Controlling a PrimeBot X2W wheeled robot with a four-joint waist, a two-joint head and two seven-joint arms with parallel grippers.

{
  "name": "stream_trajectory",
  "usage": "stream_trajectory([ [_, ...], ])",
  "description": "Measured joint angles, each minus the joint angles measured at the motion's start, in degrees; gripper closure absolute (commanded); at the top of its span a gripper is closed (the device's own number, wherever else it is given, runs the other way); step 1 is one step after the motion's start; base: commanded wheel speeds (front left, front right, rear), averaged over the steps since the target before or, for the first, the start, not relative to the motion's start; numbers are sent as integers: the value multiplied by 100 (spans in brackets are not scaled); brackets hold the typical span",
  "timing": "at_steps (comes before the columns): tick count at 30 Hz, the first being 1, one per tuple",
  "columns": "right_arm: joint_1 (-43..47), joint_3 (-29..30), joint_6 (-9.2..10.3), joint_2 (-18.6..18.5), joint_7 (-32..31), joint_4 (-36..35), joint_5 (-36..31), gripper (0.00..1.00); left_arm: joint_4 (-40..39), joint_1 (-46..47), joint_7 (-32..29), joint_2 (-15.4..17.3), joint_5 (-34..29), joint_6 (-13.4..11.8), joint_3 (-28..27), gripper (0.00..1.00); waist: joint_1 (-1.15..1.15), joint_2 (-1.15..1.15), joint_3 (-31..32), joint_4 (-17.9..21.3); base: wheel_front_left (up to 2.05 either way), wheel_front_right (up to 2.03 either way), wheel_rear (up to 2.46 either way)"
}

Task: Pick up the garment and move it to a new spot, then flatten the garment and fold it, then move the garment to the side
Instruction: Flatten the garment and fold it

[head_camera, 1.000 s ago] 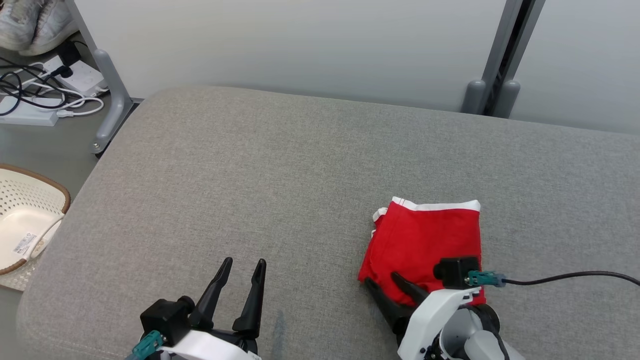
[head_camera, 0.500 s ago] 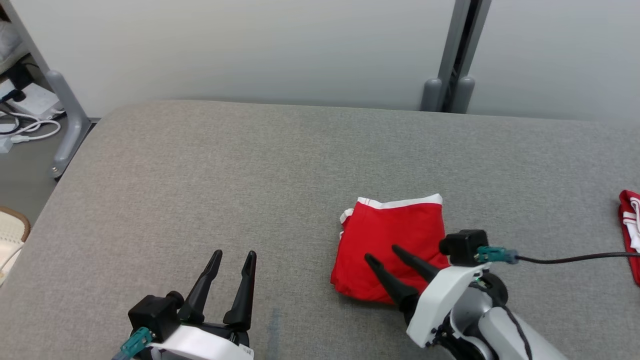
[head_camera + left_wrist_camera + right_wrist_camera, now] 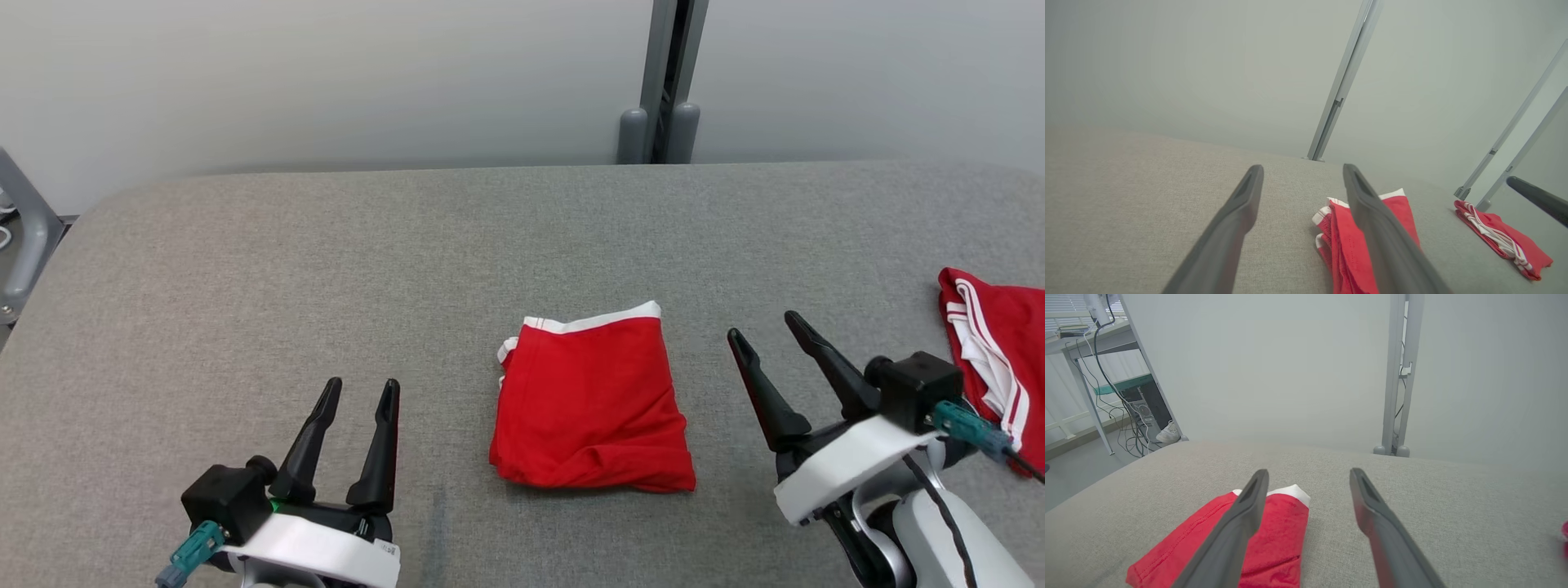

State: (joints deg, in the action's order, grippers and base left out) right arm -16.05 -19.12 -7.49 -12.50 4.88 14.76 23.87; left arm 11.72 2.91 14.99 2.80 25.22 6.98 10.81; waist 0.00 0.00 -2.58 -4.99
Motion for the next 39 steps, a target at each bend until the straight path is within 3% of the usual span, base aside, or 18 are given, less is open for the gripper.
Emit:
stream_trajectory([
  [6,475,498,0,176,489,-55,-527,0,-55,-4,0,0,1,1,9,0,0,0,-137,146,0,0,0],
  [13,614,520,0,328,678,111,-776,0,-73,-7,0,2,-33,2,51,0,0,0,-214,152,0,0,0],
  [14,614,479,0,331,678,143,-775,68,-70,-7,0,1,-38,2,68,0,0,0,-226,134,0,0,0],
  [15,614,427,0,328,682,168,-780,100,-69,-3,0,-1,-43,3,87,0,0,0,-239,112,0,0,0],
  [26,278,-485,-1,288,363,888,-360,100,22,145,0,3,1,9,252,0,0,0,-464,-321,0,0,0],
  [33,174,-605,-1,339,-401,1660,-160,100,47,177,0,4,1,10,238,0,0,0,-533,-564,0,0,0],
  [39,202,-503,-2,320,-745,1559,24,100,68,168,0,2,13,10,254,0,0,0,-531,-604,0,0,0],
])
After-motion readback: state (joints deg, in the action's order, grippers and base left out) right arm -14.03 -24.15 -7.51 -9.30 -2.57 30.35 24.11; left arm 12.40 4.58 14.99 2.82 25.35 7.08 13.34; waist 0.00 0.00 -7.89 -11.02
